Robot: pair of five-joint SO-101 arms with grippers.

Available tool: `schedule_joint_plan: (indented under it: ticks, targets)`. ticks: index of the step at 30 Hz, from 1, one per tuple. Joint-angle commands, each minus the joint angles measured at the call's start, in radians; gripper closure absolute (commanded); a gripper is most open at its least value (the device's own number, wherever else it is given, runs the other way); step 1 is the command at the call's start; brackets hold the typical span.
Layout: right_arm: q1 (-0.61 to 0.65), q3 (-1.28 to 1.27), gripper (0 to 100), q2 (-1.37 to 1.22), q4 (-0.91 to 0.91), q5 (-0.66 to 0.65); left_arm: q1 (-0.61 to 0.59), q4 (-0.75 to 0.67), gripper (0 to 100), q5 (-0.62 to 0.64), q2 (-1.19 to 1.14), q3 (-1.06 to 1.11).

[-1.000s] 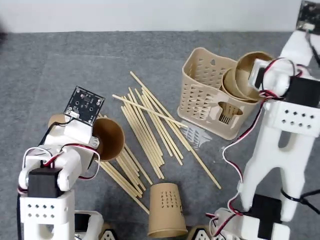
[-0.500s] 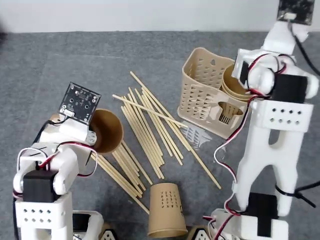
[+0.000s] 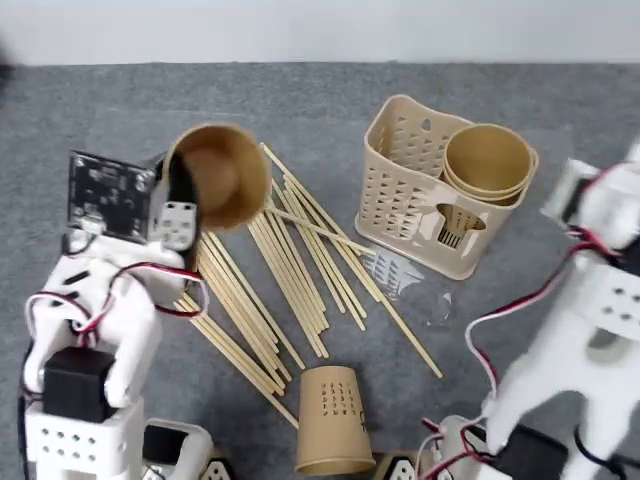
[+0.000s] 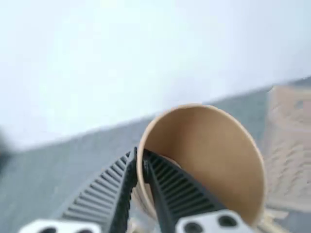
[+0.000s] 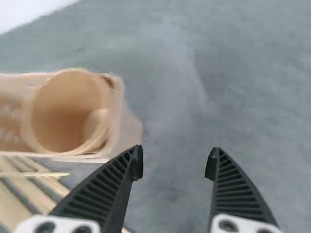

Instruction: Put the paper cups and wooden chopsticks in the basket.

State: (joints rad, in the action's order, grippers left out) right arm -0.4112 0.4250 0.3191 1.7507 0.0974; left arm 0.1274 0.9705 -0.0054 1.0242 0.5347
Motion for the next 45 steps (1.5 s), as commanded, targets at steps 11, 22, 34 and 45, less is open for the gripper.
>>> schedule_joint_plan:
  ticks: [11,22,34,45]
  targets:
    - [-0.294,-0.259,98.7,0.047,0.036,-0.087,0.391,-0.371,99,0.072,-0.184,-0.104]
    - [-0.331,-0.539,98.9,0.047,-0.111,-0.089,0.516,-0.494,99,0.190,-0.453,-0.251]
    - [-0.331,-0.597,98.9,0.048,-0.133,-0.091,0.597,-0.735,99,0.190,-0.684,-0.254]
    - [-0.331,-0.598,98.9,0.048,-0.133,-0.091,0.597,-0.816,99,0.195,-0.825,-0.248]
